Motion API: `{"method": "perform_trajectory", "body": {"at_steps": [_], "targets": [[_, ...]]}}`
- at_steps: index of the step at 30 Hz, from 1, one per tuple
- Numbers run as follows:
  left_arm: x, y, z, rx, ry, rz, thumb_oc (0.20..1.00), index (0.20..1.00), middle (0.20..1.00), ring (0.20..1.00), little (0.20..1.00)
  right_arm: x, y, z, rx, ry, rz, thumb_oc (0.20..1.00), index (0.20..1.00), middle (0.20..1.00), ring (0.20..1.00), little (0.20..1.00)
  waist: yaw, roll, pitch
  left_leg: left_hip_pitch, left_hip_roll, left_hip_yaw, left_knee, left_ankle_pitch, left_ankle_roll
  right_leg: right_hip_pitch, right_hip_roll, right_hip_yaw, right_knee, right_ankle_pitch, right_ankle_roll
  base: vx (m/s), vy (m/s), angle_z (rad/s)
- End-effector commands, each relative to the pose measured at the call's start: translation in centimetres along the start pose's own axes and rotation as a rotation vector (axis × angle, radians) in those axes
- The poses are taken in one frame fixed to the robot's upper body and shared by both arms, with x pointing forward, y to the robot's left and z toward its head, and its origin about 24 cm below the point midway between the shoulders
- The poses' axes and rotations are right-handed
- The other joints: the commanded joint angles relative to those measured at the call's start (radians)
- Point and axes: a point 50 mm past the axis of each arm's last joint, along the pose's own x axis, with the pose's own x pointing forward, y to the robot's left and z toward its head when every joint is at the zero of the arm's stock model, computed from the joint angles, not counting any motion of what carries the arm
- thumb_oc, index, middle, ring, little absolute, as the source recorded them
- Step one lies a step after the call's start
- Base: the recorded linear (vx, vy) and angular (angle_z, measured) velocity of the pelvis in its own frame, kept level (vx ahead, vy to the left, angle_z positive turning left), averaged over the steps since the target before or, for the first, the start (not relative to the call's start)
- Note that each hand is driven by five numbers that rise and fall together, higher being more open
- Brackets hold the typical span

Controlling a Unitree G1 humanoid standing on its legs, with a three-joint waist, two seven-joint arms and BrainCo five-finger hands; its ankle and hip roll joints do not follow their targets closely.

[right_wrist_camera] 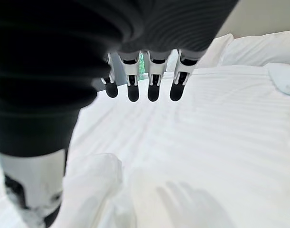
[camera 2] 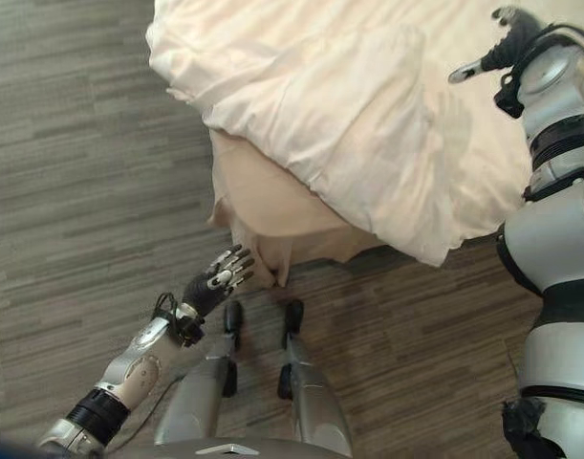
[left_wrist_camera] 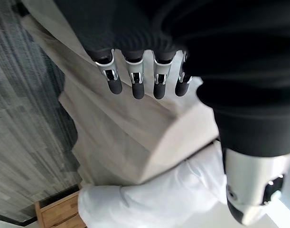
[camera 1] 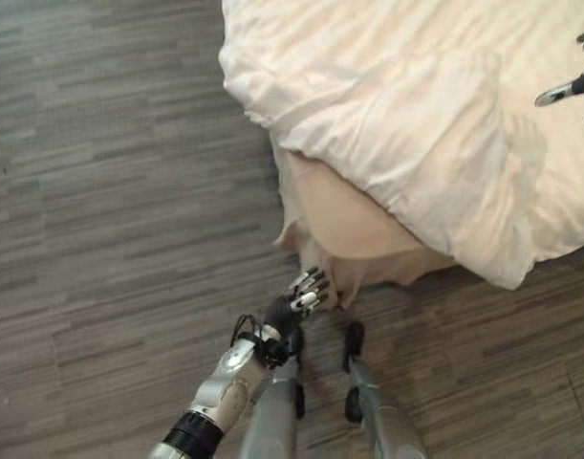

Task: Making the bed.

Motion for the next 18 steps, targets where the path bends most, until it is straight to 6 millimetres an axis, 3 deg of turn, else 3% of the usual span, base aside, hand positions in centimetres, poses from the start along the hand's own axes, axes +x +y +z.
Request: {"method": "perform_trajectory", "body": {"at_steps": [1, 8, 11, 18], "targets": [[1.2, -2.4, 2.4, 0.052, -0.104, -0.128, 1.000, 1.000, 1.000, 1.000, 1.000, -2.1, -9.9, 0.6, 0.036, -0.021, -0.257, 1.000, 1.000, 1.000, 1.000, 1.000, 0.026, -0.007, 0.042, -0.013, 0.038, -0.074, -0.056, 0.081, -0.088, 0.050, -0.043, 0.023, 0.014, -0.010, 0.101, 0.00, 0.000, 0.00], [1.4, -2.9, 2.0, 0.042, -0.093, -0.145, 1.000, 1.000, 1.000, 1.000, 1.000, -2.8, -11.7, 0.9, 0.079, -0.031, -0.287, 1.000, 1.000, 1.000, 1.000, 1.000, 0.038, -0.002, 0.066, -0.061, 0.031, -0.083, -0.056, 0.094, -0.099, 0.012, -0.046, 0.003, 0.014, -0.002, 0.105, 0.00, -0.004, 0.04], [1.4, -2.8, 2.2, 0.043, -0.098, -0.139, 1.000, 1.000, 1.000, 1.000, 1.000, -3.1, -12.3, -0.1, 0.152, 0.011, -0.307, 1.000, 1.000, 1.000, 1.000, 1.000, 0.045, 0.000, 0.076, -0.081, 0.026, -0.086, -0.056, 0.100, -0.103, -0.005, -0.046, -0.004, 0.014, 0.000, 0.106, 0.00, -0.011, 0.07], [1.7, -2.7, 2.5, 0.059, -0.104, -0.113, 1.000, 1.000, 1.000, 1.000, 1.000, -3.0, -12.1, -0.5, 0.273, 0.008, -0.307, 1.000, 1.000, 1.000, 1.000, 1.000, 0.049, -0.005, 0.087, -0.086, 0.028, -0.086, -0.056, 0.100, -0.105, -0.010, -0.044, -0.008, 0.014, -0.001, 0.108, 0.00, 0.000, 0.00]]}}
